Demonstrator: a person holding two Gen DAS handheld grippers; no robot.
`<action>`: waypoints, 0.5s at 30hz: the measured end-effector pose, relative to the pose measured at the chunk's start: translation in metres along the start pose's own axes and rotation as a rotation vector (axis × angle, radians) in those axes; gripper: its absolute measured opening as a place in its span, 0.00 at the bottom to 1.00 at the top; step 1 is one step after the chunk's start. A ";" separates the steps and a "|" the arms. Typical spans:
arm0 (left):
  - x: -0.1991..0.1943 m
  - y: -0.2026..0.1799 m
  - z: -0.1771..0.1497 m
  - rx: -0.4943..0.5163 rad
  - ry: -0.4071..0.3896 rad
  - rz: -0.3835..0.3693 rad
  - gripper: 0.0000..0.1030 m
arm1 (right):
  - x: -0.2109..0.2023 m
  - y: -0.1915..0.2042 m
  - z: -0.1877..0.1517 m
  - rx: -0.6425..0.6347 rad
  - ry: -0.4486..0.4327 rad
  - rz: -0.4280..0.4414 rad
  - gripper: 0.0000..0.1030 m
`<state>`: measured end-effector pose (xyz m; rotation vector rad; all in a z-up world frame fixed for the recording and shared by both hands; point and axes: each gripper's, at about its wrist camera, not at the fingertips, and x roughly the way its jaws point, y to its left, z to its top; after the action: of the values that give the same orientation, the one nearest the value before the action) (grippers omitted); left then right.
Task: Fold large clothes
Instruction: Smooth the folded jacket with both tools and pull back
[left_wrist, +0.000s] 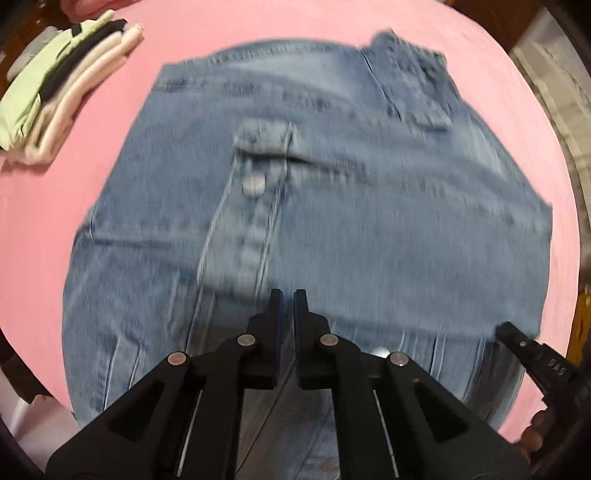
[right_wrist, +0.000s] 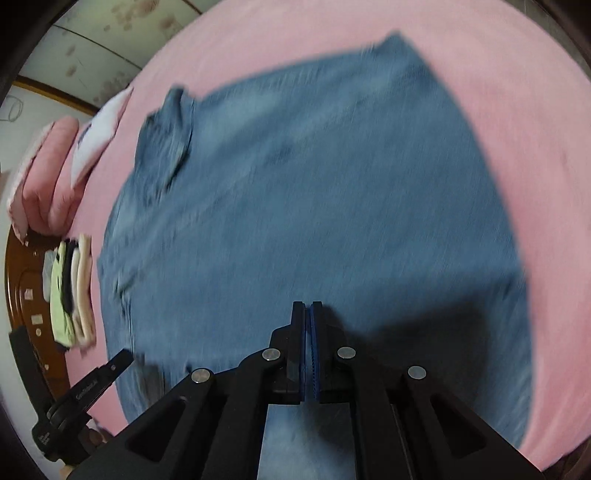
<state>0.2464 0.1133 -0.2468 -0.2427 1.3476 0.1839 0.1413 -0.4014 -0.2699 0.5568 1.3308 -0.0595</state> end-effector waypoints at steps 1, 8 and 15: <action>-0.001 0.001 -0.005 0.014 0.010 0.005 0.05 | 0.002 0.006 -0.014 0.002 0.018 -0.001 0.05; -0.035 0.015 -0.043 0.119 0.035 -0.045 0.37 | 0.005 0.077 -0.088 -0.101 0.027 -0.071 0.35; -0.072 0.033 -0.071 0.241 0.038 -0.063 0.52 | -0.061 0.111 -0.149 -0.163 -0.041 -0.118 0.59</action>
<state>0.1554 0.1259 -0.1935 -0.0862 1.3840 -0.0363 0.0309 -0.2599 -0.1940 0.3377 1.3143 -0.0584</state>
